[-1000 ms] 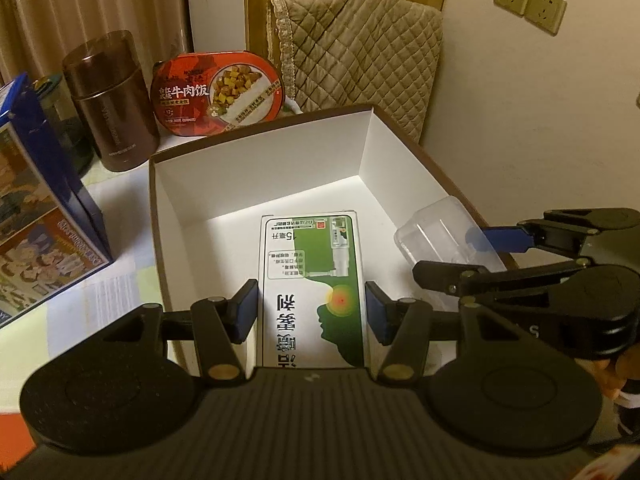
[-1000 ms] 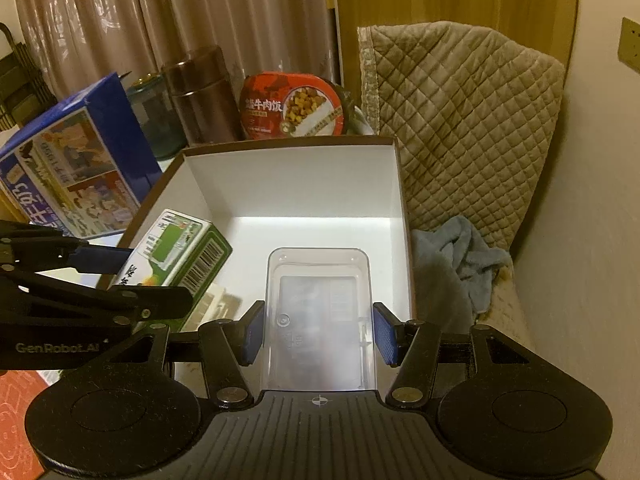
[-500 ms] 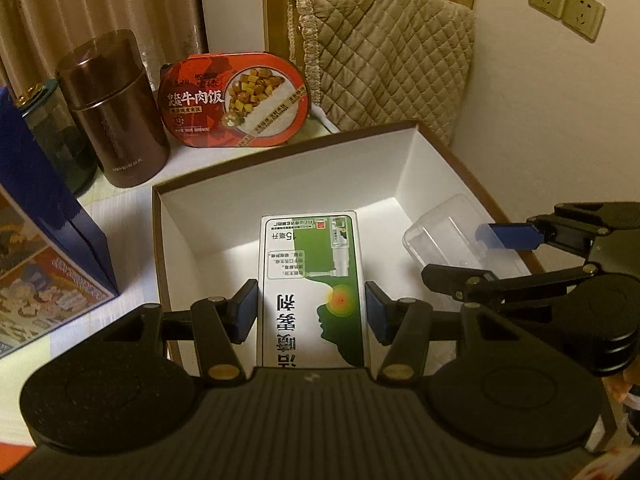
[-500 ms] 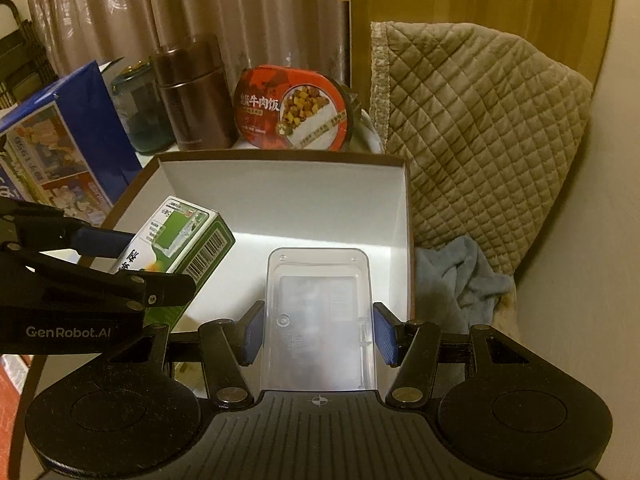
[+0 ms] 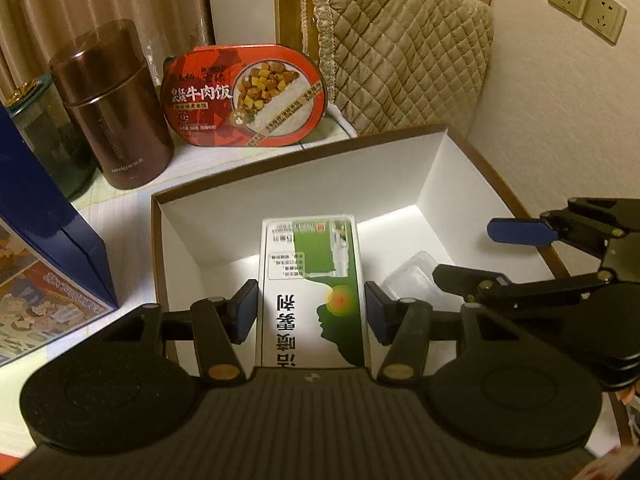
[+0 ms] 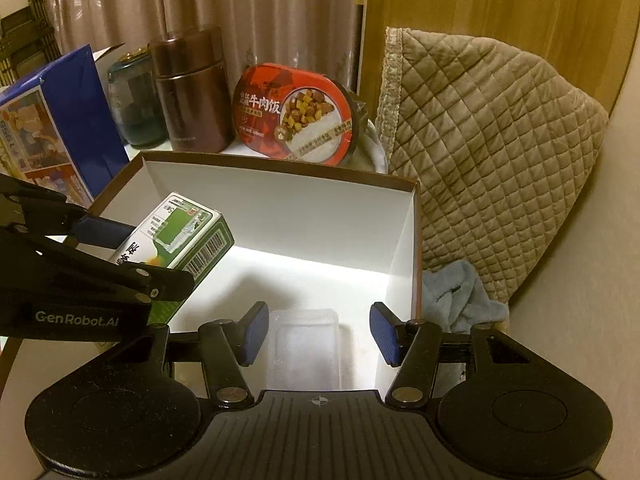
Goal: Organize rigid objects
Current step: 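Carry the green box and clear tray into the cardboard box and release both, then move both open tools back from the cardboard box over the mat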
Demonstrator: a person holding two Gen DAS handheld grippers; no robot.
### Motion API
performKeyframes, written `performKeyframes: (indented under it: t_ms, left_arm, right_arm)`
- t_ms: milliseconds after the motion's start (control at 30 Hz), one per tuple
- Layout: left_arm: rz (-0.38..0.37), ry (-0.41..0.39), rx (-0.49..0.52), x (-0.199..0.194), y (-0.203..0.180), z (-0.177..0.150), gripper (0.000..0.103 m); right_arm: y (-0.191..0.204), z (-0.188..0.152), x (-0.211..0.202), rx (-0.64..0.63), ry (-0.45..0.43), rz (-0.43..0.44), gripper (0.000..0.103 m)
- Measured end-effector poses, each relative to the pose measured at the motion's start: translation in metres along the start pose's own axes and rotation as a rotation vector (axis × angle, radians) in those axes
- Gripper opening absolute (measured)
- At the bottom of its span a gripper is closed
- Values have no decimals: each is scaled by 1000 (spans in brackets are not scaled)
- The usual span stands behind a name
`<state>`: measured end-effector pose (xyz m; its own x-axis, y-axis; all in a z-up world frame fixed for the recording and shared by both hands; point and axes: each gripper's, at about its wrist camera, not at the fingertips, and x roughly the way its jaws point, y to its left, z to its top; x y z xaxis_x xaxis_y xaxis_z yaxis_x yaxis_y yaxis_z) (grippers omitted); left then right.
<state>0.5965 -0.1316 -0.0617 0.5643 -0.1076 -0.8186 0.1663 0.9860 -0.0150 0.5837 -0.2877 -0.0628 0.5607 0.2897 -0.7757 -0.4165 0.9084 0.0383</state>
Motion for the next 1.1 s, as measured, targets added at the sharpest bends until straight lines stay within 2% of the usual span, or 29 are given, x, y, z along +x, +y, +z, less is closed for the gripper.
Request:
performKeyframes:
  t_ms: [467,1100]
  left_arm:
    - [-20,0,13,-10,5,-10,53]
    - [-43,-41,13,-78,4,-42,53]
  right_arm:
    - [5,-8,-15,43,-3,32,61]
    - [26,-36,-78,118,-53,69,64]
